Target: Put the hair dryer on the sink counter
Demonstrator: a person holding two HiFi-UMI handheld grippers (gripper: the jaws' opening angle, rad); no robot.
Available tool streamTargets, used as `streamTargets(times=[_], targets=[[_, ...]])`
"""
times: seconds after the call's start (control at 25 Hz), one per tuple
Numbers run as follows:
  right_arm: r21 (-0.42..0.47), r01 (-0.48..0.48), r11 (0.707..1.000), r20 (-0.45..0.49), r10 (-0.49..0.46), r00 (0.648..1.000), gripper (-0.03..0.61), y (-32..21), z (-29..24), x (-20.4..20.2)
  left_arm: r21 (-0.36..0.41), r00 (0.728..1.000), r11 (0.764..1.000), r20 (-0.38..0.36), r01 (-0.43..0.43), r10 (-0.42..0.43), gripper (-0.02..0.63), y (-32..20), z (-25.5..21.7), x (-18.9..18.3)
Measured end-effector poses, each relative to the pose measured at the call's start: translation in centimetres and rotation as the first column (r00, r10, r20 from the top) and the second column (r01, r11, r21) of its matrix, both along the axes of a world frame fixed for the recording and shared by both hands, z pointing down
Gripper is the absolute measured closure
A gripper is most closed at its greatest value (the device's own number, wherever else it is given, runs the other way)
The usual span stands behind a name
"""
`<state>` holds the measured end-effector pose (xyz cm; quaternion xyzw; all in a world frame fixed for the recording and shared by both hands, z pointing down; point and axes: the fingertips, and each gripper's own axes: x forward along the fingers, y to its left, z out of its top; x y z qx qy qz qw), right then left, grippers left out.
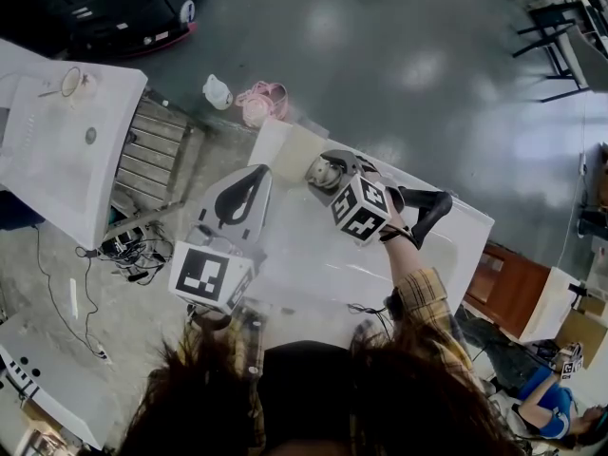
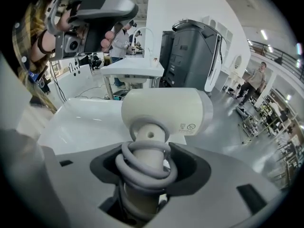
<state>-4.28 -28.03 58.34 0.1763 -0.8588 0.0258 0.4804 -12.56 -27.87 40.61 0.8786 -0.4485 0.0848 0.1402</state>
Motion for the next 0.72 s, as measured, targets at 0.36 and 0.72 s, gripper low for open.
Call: streamTargets(times=[0.36, 0.72], targets=[[-0.011, 0.013, 1.000, -0.048, -0.013, 0.999, 0.324, 0.4, 1.4, 1.5, -0.004, 1.000, 1.000, 0.005, 0.005, -0.005, 0.597, 0.0, 0.1, 0.3], [-0.037, -0.004, 0.999, -0.012, 0.004, 1.000, 0.321, 0.4, 1.9, 1.8, -0.001, 1.000, 1.000, 0.002, 0.003, -0.003, 0.597, 0.0, 0.0, 0.3]])
